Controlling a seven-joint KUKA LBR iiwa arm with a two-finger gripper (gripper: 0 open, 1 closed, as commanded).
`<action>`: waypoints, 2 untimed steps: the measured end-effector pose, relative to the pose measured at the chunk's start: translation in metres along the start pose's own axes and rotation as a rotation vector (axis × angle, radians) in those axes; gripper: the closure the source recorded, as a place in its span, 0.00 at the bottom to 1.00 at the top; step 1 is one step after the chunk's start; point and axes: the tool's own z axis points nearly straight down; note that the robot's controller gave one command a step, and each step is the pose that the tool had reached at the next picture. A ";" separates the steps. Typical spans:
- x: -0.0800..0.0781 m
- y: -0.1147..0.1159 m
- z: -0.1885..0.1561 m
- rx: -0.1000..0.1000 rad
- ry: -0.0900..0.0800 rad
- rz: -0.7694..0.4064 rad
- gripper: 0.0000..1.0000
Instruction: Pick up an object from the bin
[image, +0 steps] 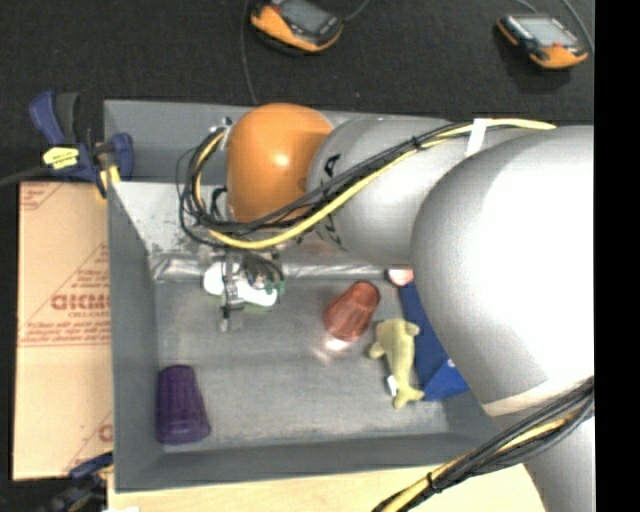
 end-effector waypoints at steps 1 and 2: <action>-0.006 0.020 -0.046 -0.001 -0.003 -0.058 0.00; -0.005 -0.011 -0.003 0.001 0.001 -0.104 0.00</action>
Offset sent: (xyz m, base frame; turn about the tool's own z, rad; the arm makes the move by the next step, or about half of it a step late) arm 0.0097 -0.0343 -0.0354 0.1544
